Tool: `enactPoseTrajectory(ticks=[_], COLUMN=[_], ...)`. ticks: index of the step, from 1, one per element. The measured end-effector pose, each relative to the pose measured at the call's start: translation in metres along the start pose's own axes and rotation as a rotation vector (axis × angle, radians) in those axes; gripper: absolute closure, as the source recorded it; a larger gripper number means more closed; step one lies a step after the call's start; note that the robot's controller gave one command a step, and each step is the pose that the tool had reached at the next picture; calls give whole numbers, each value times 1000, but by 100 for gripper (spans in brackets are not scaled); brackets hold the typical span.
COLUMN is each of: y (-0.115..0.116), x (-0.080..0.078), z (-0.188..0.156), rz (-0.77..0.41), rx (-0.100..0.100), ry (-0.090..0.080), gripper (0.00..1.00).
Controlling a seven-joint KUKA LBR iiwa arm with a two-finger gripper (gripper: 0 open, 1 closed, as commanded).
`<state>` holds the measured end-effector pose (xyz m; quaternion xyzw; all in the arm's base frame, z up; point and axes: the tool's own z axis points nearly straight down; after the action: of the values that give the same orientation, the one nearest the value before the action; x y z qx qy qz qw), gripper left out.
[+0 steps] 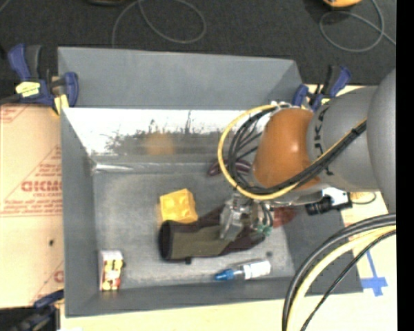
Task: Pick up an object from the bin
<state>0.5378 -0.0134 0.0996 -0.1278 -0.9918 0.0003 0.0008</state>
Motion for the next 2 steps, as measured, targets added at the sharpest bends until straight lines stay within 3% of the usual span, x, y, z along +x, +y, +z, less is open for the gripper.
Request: enactPoseTrajectory(ticks=[1, 2], y=[0, 0], x=[0, 0], z=[0, 0], rz=[-2, -3], rx=[0, 1], ry=[0, 0], gripper=[0, 100])
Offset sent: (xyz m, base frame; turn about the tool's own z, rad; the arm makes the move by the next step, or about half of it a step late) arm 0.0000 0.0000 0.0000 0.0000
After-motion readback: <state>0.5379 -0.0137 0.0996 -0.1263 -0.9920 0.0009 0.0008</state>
